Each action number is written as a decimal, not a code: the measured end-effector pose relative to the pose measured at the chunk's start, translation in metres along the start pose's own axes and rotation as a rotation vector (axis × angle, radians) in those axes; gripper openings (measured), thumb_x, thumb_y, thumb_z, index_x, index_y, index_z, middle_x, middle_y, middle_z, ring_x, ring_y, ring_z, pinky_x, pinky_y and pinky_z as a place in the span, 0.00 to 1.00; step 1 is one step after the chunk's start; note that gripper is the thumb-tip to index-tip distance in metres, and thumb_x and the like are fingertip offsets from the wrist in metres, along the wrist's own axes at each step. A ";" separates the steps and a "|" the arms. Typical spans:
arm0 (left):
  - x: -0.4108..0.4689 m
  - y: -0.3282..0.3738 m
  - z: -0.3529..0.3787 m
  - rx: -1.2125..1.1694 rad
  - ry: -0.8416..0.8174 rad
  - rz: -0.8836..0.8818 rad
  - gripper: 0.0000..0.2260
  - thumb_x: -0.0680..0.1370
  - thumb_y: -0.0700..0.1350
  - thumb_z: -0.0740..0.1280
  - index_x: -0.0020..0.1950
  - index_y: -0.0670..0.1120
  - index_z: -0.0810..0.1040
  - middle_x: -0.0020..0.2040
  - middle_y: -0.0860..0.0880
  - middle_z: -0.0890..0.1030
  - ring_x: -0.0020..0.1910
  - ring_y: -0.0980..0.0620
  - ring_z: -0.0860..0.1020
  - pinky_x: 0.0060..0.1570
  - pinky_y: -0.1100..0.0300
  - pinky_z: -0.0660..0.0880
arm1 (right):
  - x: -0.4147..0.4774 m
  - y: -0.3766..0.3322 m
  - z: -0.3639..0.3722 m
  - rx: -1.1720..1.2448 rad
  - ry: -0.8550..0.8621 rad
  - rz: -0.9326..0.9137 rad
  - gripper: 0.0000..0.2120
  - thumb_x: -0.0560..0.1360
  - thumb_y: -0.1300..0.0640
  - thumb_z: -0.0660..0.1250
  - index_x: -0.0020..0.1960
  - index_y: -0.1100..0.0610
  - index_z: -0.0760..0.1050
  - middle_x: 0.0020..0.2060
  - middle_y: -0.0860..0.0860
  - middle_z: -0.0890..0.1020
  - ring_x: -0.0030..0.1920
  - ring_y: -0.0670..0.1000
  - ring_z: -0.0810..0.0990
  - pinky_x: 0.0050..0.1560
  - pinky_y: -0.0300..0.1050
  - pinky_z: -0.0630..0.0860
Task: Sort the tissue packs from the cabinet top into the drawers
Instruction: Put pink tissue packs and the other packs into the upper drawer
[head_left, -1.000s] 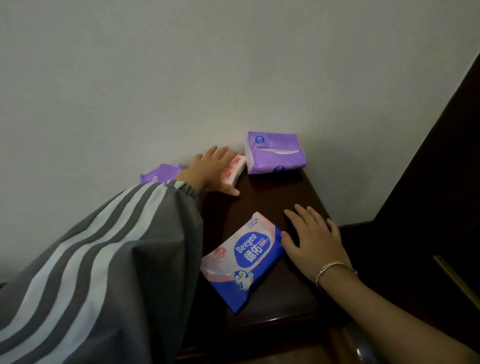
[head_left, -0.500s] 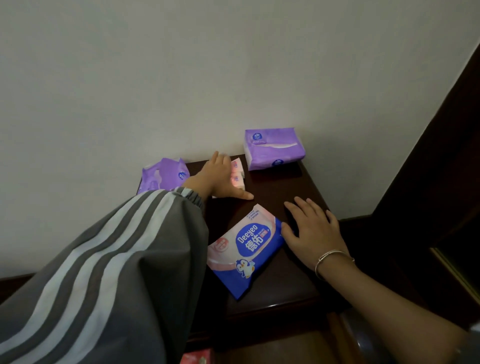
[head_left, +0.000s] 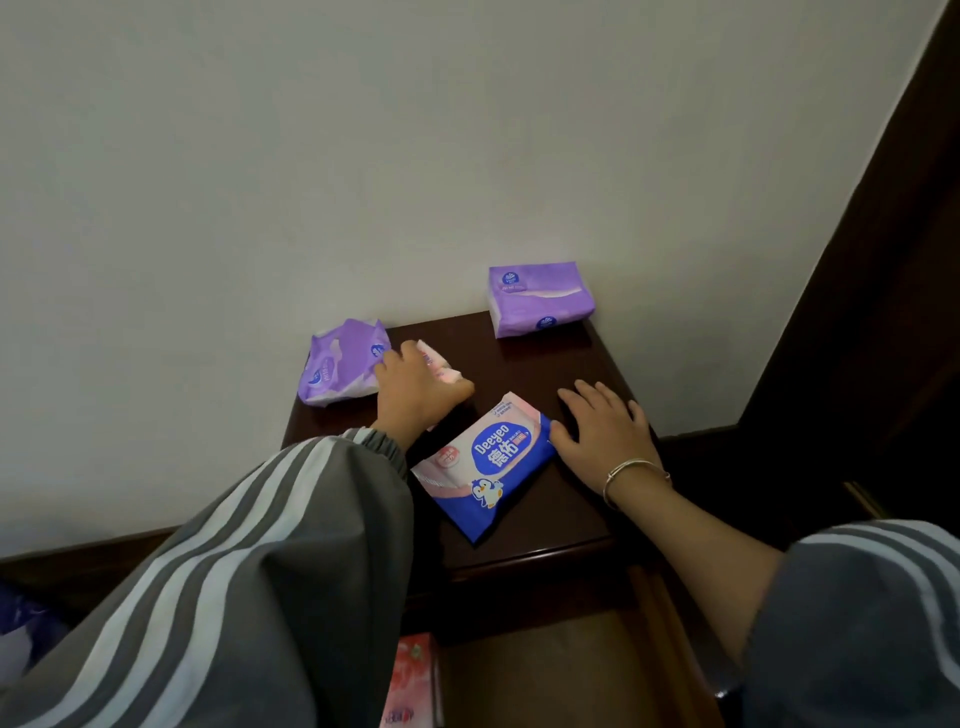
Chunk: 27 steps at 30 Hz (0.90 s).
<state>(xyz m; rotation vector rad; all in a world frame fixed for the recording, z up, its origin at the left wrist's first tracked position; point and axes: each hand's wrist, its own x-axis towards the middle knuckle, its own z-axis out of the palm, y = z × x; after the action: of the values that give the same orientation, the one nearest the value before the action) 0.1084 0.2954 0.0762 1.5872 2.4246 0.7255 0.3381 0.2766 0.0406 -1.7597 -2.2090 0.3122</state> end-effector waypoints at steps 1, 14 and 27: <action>-0.003 0.001 -0.004 -0.044 0.011 -0.041 0.39 0.63 0.60 0.70 0.67 0.41 0.65 0.63 0.39 0.69 0.64 0.37 0.66 0.61 0.47 0.66 | 0.000 0.000 0.000 0.001 -0.004 -0.002 0.25 0.76 0.43 0.55 0.73 0.48 0.62 0.74 0.47 0.61 0.75 0.49 0.55 0.73 0.57 0.52; -0.115 0.024 -0.097 -0.999 -0.317 -0.303 0.27 0.72 0.56 0.68 0.66 0.44 0.69 0.54 0.44 0.78 0.46 0.50 0.80 0.35 0.60 0.76 | -0.074 -0.031 -0.051 0.675 0.439 -0.157 0.10 0.77 0.59 0.64 0.56 0.58 0.77 0.53 0.54 0.81 0.54 0.53 0.79 0.57 0.47 0.74; -0.272 -0.010 -0.062 -1.119 -0.628 -0.587 0.41 0.69 0.65 0.70 0.72 0.41 0.63 0.64 0.39 0.76 0.58 0.41 0.80 0.60 0.44 0.76 | -0.240 -0.078 -0.021 1.199 -0.318 -0.002 0.28 0.61 0.49 0.78 0.55 0.38 0.68 0.55 0.44 0.79 0.52 0.44 0.81 0.50 0.41 0.79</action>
<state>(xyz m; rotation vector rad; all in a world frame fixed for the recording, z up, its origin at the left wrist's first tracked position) 0.1927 0.0293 0.0892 0.4925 1.4016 0.9772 0.3237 0.0252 0.0641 -1.0285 -1.5205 1.5826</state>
